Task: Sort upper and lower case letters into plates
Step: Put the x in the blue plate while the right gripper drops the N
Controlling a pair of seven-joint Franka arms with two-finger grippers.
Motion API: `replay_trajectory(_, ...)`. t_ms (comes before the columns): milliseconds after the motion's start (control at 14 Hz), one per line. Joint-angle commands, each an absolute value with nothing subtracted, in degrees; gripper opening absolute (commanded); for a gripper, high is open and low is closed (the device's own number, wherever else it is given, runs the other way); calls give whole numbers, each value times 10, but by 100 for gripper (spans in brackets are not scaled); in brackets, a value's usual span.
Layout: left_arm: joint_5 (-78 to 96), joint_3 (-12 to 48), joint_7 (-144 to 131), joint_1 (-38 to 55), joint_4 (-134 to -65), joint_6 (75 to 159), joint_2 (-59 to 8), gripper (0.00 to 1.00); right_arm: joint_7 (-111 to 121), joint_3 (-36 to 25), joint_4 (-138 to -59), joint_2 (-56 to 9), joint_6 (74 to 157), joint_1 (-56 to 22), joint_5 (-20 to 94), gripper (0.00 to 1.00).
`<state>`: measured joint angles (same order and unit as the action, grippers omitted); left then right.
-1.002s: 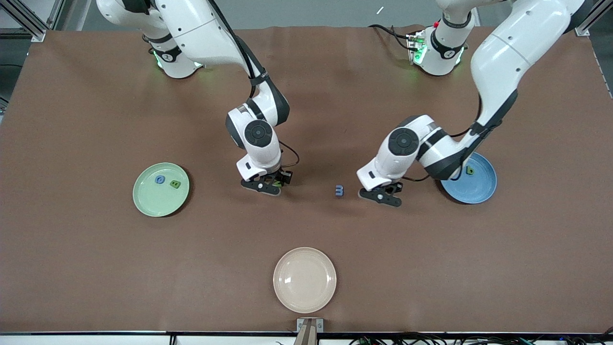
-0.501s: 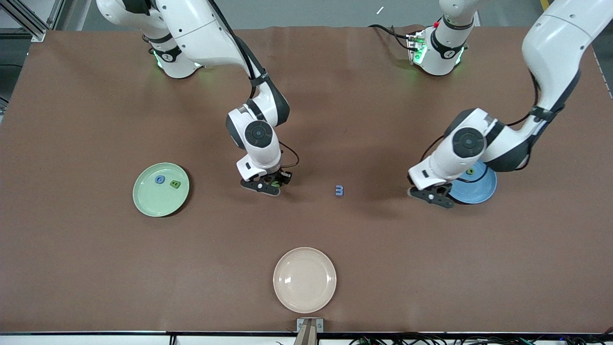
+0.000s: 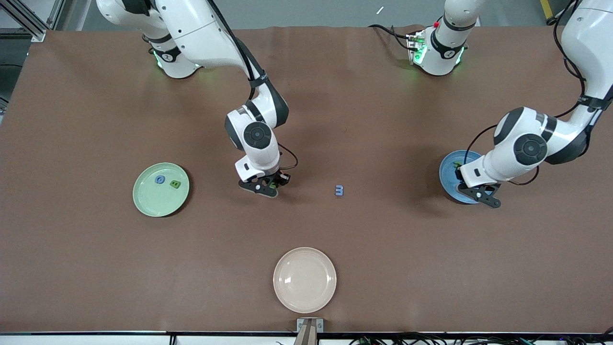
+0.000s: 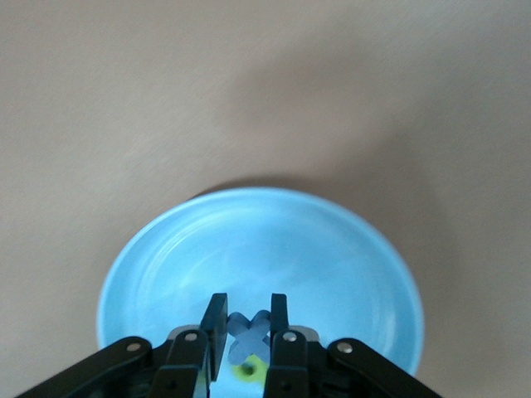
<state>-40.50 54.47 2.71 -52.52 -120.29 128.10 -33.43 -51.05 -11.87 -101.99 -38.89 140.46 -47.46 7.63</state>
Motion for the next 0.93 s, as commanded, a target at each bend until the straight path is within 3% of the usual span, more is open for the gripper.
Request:
replay_trajectory(0,-409,546,51,-545,-1214,1276,-324,1,-490,-127,-1027,-355,1365,-435,67,0)
replay_trajectory(215,-450,534,48,-546,-1211,1276,-344,1,-398,-127,-1046,-286,1312,-360,68,0)
replay_trajectory(501,-475,529,44,-546,-1209,1279,-363,1,-244,-127,-1143,-200,1314,-274,68,0)
replay_trajectory(859,-504,519,42,-544,-1199,1284,-391,1,-168,-127,-1209,-181,1335,-208,68,0)
